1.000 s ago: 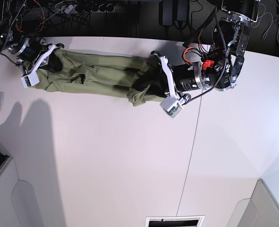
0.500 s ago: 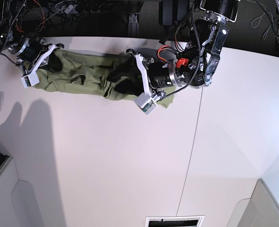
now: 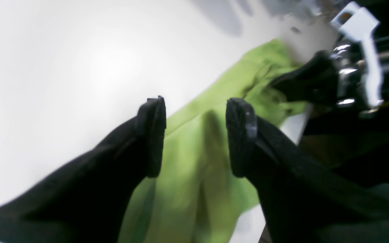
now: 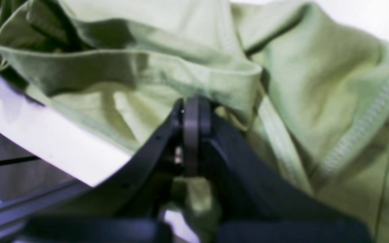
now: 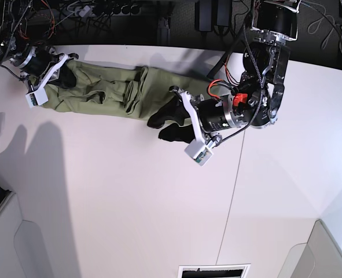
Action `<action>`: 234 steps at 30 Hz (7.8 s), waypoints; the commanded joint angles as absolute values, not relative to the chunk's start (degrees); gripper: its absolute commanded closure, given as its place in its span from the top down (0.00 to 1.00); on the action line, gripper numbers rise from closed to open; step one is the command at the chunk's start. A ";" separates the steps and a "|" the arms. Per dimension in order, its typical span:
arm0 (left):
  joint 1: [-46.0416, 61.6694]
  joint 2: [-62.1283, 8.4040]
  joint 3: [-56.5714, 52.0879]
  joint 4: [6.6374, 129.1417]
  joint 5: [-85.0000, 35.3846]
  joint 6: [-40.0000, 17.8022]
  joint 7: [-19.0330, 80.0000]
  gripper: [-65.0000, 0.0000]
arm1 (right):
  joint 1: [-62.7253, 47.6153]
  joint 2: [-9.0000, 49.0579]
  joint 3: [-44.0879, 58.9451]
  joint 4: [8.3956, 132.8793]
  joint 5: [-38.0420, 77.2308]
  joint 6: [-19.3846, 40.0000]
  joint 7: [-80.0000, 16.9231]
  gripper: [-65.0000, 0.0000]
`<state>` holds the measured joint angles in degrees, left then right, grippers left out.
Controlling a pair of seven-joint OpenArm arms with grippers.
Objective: Layout the t-shirt on the table in an organized manner, then fold the t-shirt properly
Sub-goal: 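Fold the strip end with the left gripper toward the right gripper, then grasp the folded bundle with both grippers and fold it in half again, then press and tuck the folded shirt into a square with both grippers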
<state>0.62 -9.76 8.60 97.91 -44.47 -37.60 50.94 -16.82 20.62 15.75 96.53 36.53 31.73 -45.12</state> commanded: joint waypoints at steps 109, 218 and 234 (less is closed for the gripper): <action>13.32 -14.17 -4.45 94.00 -42.35 -40.00 42.02 0.49 | -10.00 20.45 26.00 105.21 46.46 31.97 -48.29 0.00; 2.61 -17.32 8.62 89.97 -39.75 -40.00 41.32 0.34 | 7.11 7.92 -2.74 80.51 29.71 32.82 -43.79 0.00; -3.99 -17.30 8.67 85.41 -41.21 -40.00 40.95 0.34 | -7.49 7.75 -2.74 96.31 35.14 32.80 -44.18 0.00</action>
<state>-2.85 -17.04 8.93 84.55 -39.86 -39.53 42.15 -7.94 7.62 -2.85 95.22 34.00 32.36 -45.25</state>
